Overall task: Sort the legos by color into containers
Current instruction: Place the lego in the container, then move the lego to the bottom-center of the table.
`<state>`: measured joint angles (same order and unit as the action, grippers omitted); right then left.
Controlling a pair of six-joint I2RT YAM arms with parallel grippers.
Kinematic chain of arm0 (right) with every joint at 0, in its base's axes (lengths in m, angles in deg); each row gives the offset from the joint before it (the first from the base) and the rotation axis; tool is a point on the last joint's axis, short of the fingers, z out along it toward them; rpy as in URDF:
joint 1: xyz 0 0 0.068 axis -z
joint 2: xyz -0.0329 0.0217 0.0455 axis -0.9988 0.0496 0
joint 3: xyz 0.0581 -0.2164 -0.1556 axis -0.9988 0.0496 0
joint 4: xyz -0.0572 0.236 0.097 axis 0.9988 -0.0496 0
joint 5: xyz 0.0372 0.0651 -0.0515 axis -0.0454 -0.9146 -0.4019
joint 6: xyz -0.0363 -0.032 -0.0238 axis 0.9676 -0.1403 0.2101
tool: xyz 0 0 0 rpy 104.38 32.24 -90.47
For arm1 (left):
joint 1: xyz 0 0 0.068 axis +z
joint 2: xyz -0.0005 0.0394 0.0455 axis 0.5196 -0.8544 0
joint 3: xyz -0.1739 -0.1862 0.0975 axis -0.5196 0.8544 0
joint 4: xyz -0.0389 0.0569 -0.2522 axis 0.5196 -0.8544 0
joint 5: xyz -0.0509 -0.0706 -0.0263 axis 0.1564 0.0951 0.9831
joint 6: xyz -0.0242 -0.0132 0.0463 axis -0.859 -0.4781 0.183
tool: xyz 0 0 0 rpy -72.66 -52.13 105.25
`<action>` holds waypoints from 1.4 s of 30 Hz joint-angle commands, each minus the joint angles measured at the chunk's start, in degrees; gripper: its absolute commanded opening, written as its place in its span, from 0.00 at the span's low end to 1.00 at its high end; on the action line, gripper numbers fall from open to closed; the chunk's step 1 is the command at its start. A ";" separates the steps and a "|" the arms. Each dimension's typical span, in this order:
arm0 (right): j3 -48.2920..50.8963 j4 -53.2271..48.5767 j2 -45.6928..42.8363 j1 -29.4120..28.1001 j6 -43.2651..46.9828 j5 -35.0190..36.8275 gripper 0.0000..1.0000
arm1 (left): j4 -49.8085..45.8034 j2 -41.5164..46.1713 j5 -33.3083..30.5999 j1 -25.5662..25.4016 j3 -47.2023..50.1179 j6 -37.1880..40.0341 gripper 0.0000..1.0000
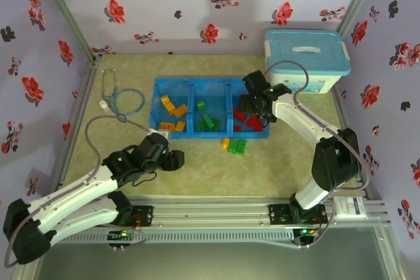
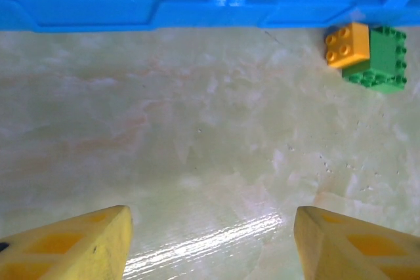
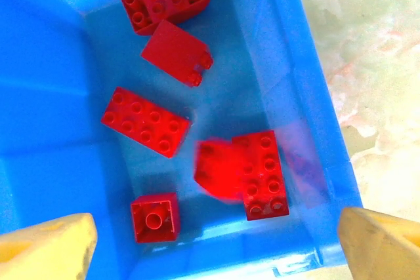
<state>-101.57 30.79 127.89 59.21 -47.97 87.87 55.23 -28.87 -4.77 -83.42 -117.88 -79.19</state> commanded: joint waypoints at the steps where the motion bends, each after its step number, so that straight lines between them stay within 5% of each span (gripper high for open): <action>1: -1.02 -0.52 -3.17 -1.24 0.28 2.53 0.96 | 3.94 -3.58 -2.25 -2.88 -3.01 -0.26 0.67; 13: 17.50 6.09 -20.48 -6.28 -5.23 1.41 0.93 | 18.69 -27.44 1.45 -6.55 -11.58 -1.37 0.66; 21: 26.48 7.06 -31.03 -6.43 -7.62 0.95 0.92 | 21.98 -43.10 2.37 -6.07 -20.97 -1.77 0.52; 42: 33.34 8.30 -39.38 -6.51 -10.04 -0.35 0.89 | 21.86 -53.98 2.53 -3.78 -29.26 0.19 0.38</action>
<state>-69.11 37.85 89.36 53.07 -56.61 88.27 77.31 -81.89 -2.26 -87.49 -145.16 -80.41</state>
